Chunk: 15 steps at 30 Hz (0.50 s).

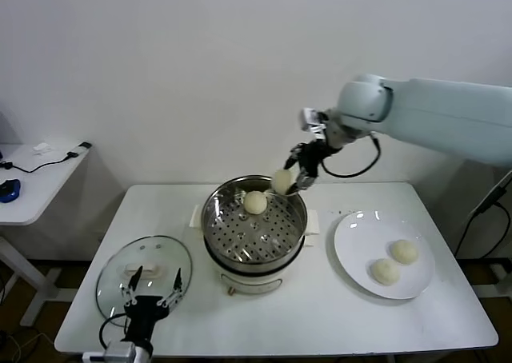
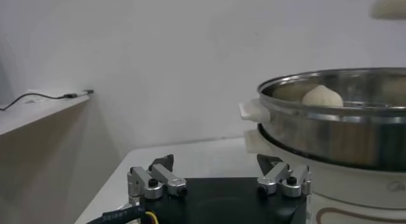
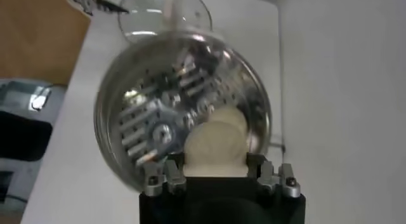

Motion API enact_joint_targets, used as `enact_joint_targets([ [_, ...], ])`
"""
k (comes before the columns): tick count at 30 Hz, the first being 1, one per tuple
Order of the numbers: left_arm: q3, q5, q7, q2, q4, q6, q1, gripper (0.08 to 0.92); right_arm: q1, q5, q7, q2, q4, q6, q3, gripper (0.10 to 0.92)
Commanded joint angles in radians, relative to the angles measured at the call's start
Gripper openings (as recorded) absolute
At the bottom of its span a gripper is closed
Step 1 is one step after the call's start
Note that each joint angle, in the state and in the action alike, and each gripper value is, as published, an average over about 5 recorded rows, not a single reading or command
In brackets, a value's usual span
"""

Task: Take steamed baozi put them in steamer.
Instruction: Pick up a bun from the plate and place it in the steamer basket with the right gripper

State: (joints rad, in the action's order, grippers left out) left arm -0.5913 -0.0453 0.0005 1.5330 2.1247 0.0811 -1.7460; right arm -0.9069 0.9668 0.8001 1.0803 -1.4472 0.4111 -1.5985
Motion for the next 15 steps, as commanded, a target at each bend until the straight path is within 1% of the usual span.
enact_joint_targets([
  [1,0.002,-0.01,0.0,0.008,0.003,-0.001,-0.003,0.823,0.104,0.103,-0.142,0.243,0.022,0.097,-0.004,0.653],
  [9,-0.007,-0.01,0.0,0.013,0.002,0.0,-0.004,0.823,0.222,0.064,-0.184,0.338,0.174,0.107,-0.015,0.653],
  [15,-0.01,-0.009,0.002,0.012,0.001,0.0,-0.005,0.823,0.298,0.026,-0.184,0.386,0.287,0.104,-0.011,0.653],
])
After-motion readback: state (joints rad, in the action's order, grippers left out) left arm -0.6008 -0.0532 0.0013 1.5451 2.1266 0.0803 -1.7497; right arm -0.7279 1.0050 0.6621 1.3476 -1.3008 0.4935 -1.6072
